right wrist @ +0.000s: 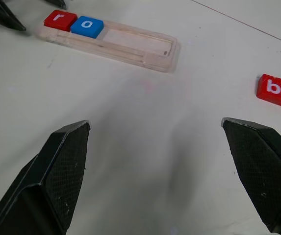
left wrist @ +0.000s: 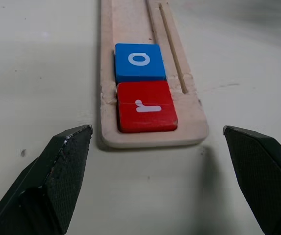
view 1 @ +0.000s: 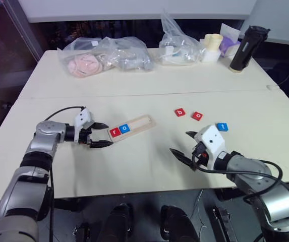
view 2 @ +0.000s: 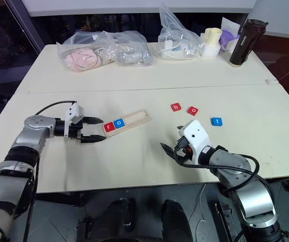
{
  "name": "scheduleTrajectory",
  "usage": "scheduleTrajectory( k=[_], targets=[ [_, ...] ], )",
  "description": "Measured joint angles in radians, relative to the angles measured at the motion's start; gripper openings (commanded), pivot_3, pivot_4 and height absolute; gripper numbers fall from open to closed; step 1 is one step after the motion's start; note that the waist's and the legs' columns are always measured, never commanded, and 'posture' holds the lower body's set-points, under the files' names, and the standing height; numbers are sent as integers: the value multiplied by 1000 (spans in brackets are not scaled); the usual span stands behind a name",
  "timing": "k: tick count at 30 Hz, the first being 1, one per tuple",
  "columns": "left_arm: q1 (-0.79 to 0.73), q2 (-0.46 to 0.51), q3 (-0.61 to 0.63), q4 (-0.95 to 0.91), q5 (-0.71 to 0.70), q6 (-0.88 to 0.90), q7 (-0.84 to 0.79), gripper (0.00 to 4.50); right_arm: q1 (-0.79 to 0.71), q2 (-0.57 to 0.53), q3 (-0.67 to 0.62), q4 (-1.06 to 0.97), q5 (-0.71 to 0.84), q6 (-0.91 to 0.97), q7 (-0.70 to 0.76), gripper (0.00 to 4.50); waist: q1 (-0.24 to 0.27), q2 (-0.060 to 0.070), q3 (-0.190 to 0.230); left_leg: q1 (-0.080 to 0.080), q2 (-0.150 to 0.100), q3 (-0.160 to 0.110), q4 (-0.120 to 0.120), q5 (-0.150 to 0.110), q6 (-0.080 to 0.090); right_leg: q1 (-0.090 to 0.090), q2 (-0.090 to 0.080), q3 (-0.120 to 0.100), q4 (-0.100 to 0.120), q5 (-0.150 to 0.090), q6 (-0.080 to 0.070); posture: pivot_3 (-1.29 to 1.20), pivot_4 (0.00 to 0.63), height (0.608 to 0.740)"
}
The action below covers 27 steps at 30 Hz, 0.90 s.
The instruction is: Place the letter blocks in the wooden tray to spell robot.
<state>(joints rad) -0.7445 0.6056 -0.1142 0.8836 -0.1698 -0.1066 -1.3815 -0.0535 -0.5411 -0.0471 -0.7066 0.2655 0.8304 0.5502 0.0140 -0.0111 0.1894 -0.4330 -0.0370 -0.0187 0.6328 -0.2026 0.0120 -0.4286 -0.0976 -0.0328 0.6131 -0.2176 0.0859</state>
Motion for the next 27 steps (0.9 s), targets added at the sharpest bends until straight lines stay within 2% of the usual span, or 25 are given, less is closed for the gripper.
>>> scheduleTrajectory(
  k=[13, 27],
  targets=[
    [-55, -49, 12, 124, 63, -123, 39, 4500, -11, 2, 9, -5, 12, -5, -66, 4413, 1, 0, 0, 0, 0, -1, 4, 0, 0, 2, 1, -1, 2, 1, 1, 0, 150, 738],
    [58, -64, 11, -126, 83, -52, 124, 4500, -28, 6, 42, 33, -12, -54, -115, 4413, 1, 0, 0, 0, 0, -1, 5, 0, 0, 2, 0, -1, 1, 1, 1, 0, 150, 738]
  ],
)
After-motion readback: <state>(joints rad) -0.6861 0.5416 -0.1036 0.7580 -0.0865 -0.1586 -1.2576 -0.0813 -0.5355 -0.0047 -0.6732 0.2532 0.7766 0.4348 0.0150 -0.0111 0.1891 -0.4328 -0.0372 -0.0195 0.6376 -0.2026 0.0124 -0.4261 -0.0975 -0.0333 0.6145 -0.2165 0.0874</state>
